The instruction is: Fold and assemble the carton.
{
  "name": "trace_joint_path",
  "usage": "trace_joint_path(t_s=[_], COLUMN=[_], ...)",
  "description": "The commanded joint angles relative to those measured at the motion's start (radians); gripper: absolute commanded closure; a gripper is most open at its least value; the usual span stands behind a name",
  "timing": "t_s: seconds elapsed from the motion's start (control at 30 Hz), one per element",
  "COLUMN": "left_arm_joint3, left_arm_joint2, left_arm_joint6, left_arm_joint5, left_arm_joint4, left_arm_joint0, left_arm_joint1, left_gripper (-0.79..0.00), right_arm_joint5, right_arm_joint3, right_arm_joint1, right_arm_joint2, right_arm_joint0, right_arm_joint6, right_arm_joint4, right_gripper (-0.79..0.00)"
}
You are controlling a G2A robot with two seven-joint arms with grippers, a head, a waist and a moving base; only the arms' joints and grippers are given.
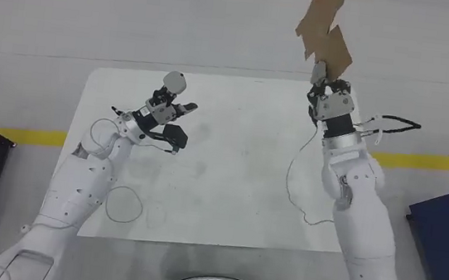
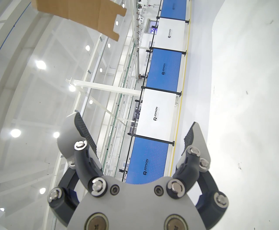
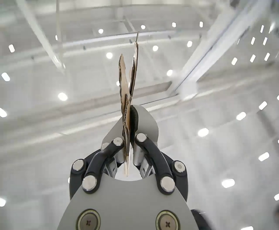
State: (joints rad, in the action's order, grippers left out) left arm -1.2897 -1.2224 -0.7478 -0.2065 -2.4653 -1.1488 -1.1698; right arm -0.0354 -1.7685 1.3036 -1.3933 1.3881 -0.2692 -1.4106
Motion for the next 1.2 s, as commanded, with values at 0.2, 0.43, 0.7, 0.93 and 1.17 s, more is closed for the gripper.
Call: trace_joint_path(t_s=[0.2, 0.43, 0.7, 0.93, 1.17], left_arm_joint3=[0.000, 0.000, 0.000, -0.012, 0.001], left_arm_joint2=[0.000, 0.000, 0.000, 0.001, 0.075], left_arm_joint6=[0.000, 0.000, 0.000, 0.011, 0.013], left_arm_joint5=[0.000, 0.000, 0.000, -0.004, -0.012], left_arm_joint4=[0.000, 0.000, 0.000, 0.004, 0.420], left_arm_joint0=[0.000, 0.000, 0.000, -0.003, -0.022], left_arm_joint1=[0.000, 0.000, 0.000, -0.001, -0.048], left_gripper=[-0.785, -0.785, -0.785, -0.785, -0.785], right_arm_joint5=[0.288, 0.348, 0.370, 0.370, 0.351], right_arm_joint3=[0.033, 0.041, 0.036, 0.036, 0.065], right_arm_joint1=[-0.019, -0.026, -0.023, -0.023, -0.028], right_arm_joint2=[0.020, 0.033, 0.039, 0.039, 0.020], right_arm_joint0=[0.032, 0.034, 0.036, 0.036, 0.015], right_arm_joint6=[-0.023, 0.014, 0.059, 0.059, 0.068], right_arm_joint4=[0.930, 1.256, 1.284, 1.284, 1.399], right_gripper=[0.000, 0.000, 0.000, 0.000, 0.000])
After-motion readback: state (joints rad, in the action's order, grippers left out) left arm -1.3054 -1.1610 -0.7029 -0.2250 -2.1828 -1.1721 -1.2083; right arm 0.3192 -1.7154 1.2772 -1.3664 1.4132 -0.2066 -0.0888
